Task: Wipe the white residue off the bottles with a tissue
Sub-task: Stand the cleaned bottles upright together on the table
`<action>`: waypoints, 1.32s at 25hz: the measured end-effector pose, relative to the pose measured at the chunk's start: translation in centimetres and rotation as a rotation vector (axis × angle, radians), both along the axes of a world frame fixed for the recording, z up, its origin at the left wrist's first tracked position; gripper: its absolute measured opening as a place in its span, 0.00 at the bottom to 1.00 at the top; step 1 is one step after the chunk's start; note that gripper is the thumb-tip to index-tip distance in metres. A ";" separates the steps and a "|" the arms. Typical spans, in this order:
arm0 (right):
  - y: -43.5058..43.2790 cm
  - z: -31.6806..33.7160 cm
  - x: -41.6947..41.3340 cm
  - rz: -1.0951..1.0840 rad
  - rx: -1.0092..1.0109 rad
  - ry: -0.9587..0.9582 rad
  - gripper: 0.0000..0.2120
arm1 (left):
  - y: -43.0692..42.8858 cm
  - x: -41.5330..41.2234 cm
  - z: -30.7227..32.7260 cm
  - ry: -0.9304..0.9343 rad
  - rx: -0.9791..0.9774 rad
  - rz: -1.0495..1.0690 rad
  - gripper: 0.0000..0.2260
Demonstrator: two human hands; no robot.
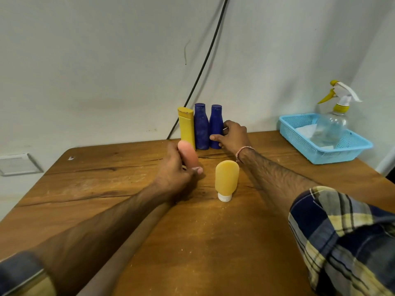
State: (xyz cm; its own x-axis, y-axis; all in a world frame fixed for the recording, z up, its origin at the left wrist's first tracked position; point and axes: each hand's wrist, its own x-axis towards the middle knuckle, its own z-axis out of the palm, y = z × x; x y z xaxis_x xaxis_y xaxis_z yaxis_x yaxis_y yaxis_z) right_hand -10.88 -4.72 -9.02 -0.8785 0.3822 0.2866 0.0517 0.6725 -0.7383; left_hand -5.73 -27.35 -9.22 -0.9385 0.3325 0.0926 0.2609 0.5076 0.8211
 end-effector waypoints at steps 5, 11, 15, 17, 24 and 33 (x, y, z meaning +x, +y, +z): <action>-0.3 0.1 1.8 -0.071 -0.079 0.016 0.24 | 3.4 -1.8 -0.4 0.034 -0.013 -0.020 0.36; -0.2 -0.5 8.4 0.197 -0.008 -0.010 0.16 | 7.0 -1.4 -0.8 0.091 0.128 -0.054 0.30; 0.9 -0.4 8.6 0.248 0.029 -0.063 0.21 | 8.4 -2.2 -0.5 0.109 0.091 -0.062 0.29; 1.3 -1.1 8.0 0.168 0.060 -0.036 0.22 | 8.6 -2.4 -0.4 0.078 0.111 -0.097 0.32; 2.4 -1.9 4.6 -0.106 -0.006 0.051 0.18 | 3.8 -1.3 -1.0 -0.174 0.261 -0.202 0.27; 1.4 -1.9 2.7 -0.075 0.044 0.054 0.17 | 1.6 2.9 -0.2 -0.061 -0.183 -0.491 0.37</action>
State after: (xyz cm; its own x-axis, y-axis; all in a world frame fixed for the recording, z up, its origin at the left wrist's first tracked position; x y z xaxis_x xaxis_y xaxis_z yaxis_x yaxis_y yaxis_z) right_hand -8.14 -3.34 -10.95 -0.8306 0.4324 0.3509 0.0638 0.6998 -0.7115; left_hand -2.81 -25.71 -9.37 -0.6699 0.7402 -0.0583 0.4582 0.4739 0.7519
